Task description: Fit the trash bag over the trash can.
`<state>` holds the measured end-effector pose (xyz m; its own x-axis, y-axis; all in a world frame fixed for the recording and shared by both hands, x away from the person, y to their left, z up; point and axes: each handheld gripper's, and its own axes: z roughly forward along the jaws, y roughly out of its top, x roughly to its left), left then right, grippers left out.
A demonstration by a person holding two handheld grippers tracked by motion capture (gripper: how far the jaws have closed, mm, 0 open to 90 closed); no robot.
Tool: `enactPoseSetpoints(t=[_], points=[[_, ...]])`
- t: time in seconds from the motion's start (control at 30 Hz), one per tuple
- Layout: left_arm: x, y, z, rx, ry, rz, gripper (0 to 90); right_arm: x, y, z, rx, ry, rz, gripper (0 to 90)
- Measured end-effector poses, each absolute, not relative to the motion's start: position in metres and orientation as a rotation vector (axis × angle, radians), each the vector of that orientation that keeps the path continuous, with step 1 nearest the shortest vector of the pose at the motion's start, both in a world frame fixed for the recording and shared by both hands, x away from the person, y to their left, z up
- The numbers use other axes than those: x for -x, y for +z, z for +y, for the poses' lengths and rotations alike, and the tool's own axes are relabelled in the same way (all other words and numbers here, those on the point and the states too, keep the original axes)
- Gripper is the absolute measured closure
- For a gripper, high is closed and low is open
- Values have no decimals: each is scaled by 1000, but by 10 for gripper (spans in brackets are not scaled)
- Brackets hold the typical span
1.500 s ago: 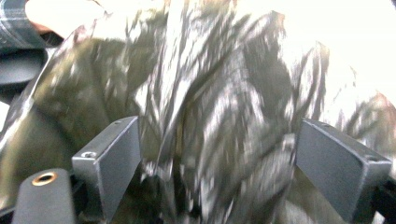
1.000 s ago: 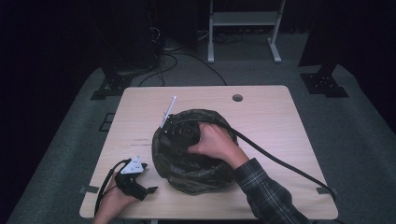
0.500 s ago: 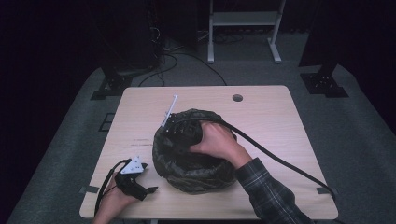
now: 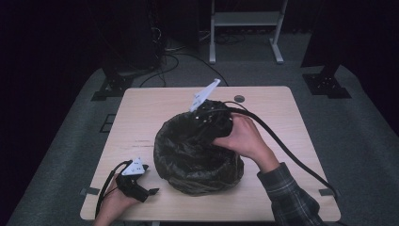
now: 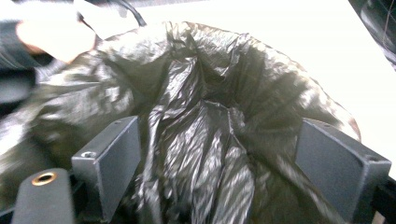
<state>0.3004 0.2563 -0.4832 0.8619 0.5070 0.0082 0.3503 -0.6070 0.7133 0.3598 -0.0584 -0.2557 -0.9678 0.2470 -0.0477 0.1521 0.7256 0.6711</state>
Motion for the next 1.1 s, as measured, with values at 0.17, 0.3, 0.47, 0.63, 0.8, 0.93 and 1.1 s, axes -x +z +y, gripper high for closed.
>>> enactPoseSetpoints(t=[0.17, 0.3, 0.47, 0.63, 0.8, 0.93, 1.1], points=[[-300, -483, 256, -2282, 269, 617, 0, -352, -251, -89, -355, 1180, 2723, 126], [-300, -483, 256, -2281, 270, 617, 0, -344, -253, -114, -374, 1269, 2668, 123], [-300, -483, 256, -2282, 270, 617, 0, -333, -260, -138, -396, 1330, 2619, 128], [-300, -483, 256, -2282, 271, 617, 0, -319, -269, -163, -424, 1379, 2572, 122], [-300, -483, 256, -2284, 271, 617, 0, -303, -280, -185, -453, 1401, 2526, 123], [-300, -483, 256, -2284, 271, 617, 0, -294, -295, -199, -480, 1431, 2510, 123], [-300, -483, 256, -2284, 271, 617, 0, -287, -322, -211, -503, 1475, 2510, 124]])
